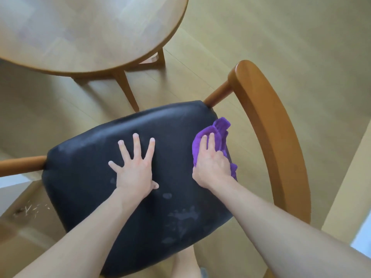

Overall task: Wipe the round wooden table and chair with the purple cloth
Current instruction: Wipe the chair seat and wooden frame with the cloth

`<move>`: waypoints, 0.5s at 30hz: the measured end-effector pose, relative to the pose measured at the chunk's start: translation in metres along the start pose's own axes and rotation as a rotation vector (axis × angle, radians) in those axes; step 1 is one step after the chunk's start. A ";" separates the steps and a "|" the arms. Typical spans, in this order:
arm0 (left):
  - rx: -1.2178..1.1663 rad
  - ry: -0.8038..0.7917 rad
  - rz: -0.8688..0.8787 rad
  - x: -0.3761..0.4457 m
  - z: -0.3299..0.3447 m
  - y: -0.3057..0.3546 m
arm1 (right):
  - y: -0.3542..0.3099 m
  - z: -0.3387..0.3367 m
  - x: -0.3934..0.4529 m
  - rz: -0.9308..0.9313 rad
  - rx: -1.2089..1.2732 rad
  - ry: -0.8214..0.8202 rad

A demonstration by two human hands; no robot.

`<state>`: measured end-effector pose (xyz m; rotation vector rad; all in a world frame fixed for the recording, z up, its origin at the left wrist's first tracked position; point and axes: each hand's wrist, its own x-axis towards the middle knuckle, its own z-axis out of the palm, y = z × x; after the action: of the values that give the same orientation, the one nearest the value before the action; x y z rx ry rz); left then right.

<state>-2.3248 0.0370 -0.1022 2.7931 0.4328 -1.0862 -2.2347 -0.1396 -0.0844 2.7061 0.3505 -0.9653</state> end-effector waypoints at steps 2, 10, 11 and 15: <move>-0.023 -0.007 0.006 -0.003 -0.005 0.000 | -0.001 0.021 -0.033 0.011 -0.058 -0.052; -0.025 0.021 -0.004 -0.002 -0.001 0.000 | 0.024 0.004 -0.044 0.143 0.431 0.055; -0.024 0.028 -0.007 -0.002 0.000 -0.001 | 0.027 -0.003 -0.034 0.148 0.479 0.146; -0.041 0.035 -0.012 -0.001 0.000 -0.003 | 0.009 -0.013 -0.006 0.042 0.513 0.173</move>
<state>-2.3266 0.0398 -0.1019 2.7814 0.4707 -1.0208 -2.2291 -0.1449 -0.0690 3.2555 0.0784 -0.9106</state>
